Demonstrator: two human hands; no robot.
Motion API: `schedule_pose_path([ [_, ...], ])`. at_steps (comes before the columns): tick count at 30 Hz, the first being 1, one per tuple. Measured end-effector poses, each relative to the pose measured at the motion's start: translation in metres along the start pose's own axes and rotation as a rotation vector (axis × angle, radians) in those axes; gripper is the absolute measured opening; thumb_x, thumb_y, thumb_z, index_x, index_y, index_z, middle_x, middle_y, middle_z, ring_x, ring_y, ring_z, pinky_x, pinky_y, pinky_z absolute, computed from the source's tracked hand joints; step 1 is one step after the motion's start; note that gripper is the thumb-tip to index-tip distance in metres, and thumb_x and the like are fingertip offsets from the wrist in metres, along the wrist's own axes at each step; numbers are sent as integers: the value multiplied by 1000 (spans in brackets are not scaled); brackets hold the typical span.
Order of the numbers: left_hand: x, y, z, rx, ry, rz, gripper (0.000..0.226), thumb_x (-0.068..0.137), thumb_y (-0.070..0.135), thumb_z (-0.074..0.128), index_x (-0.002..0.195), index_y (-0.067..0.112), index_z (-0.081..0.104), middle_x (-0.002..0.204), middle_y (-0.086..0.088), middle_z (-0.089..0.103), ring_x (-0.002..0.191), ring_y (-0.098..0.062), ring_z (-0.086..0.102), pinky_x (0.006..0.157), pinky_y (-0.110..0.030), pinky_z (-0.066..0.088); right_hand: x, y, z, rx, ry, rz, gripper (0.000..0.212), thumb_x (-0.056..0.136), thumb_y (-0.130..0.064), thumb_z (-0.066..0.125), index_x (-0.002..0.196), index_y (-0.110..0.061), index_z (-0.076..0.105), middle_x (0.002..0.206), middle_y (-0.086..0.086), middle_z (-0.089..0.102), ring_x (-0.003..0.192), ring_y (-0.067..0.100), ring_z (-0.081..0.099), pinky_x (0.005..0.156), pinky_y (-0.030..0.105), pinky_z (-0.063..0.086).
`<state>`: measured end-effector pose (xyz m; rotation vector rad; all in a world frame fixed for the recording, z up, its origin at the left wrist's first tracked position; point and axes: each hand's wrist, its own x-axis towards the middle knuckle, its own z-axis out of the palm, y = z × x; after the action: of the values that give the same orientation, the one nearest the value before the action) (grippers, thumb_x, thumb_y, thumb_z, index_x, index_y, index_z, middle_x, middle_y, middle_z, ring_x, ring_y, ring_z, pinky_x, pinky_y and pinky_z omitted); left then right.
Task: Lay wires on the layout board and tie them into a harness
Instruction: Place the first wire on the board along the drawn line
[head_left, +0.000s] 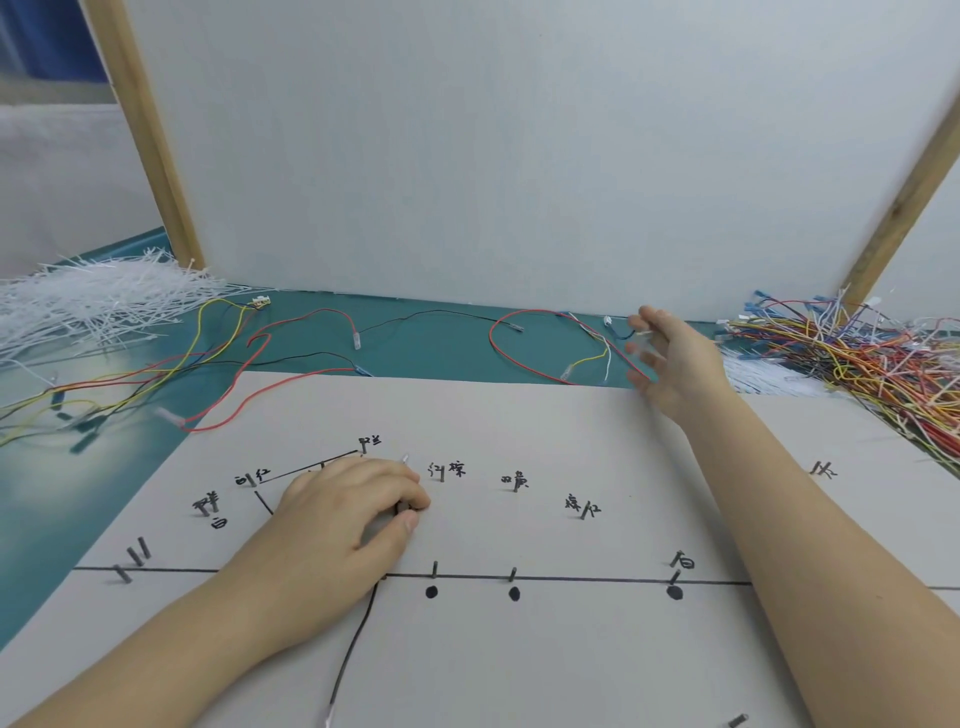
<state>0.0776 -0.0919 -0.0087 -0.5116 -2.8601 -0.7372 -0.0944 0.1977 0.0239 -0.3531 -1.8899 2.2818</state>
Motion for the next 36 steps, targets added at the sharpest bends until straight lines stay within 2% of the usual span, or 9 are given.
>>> schedule_pose_path([
  [6,-1,-1,0,-10,1,14,52,74,60,18,101,40,57,107,42,40,112,19,30,104,-25,25,-8,-12,9,-305,-64,-570,30,91,0,49,108,-17,67,102,-9,67,84,-16,58,78,5,42],
  [9,0,-2,0,-35,19,15,36,81,53,29,99,39,58,108,38,45,113,13,36,103,-24,27,-23,-2,22,-387,-295,-422,24,87,6,54,89,-13,68,82,-14,70,66,-4,60,65,11,42],
  [12,1,-1,0,-184,111,-60,10,94,40,46,97,48,52,107,34,52,108,16,42,92,-5,29,-50,-1,50,-318,-529,-292,24,86,4,59,75,-16,56,80,-9,73,70,11,64,73,25,46],
  [16,4,0,-6,-618,200,-233,32,78,61,53,103,42,58,101,28,66,99,14,55,81,-4,37,-104,-1,95,-171,-773,-273,29,85,5,61,76,-16,42,82,-5,74,78,10,70,76,18,51],
  [19,9,-1,-9,-777,277,-246,35,79,53,48,103,32,62,97,21,69,89,5,62,76,-21,41,-137,16,116,-163,-895,-206,32,86,8,59,77,-16,39,81,0,74,86,12,71,72,21,53],
  [24,11,0,-10,-1044,319,-261,26,75,46,50,86,31,68,86,3,72,76,-13,68,65,-22,50,-146,18,118,-90,-914,-52,28,87,1,61,104,-19,51,97,-4,72,82,20,61,83,26,50],
  [27,12,1,-10,-1140,320,-282,15,83,28,52,86,19,64,69,1,68,55,-11,63,52,-18,50,-139,20,114,-138,-971,78,22,88,-6,61,98,-25,61,90,-10,71,89,12,61,94,35,44],
  [33,14,-5,-11,-991,370,-289,12,88,-1,53,82,8,59,58,1,63,45,-4,50,48,-13,44,-118,16,112,199,-784,228,12,92,-5,53,91,-15,60,75,-7,72,57,3,61,53,14,48],
  [36,14,-7,-10,-938,352,-311,14,90,-1,53,81,8,58,56,2,62,44,-5,47,46,-13,42,-90,7,98,364,-549,216,15,94,-2,48,86,-13,55,68,-2,72,50,6,60,53,15,52],
])
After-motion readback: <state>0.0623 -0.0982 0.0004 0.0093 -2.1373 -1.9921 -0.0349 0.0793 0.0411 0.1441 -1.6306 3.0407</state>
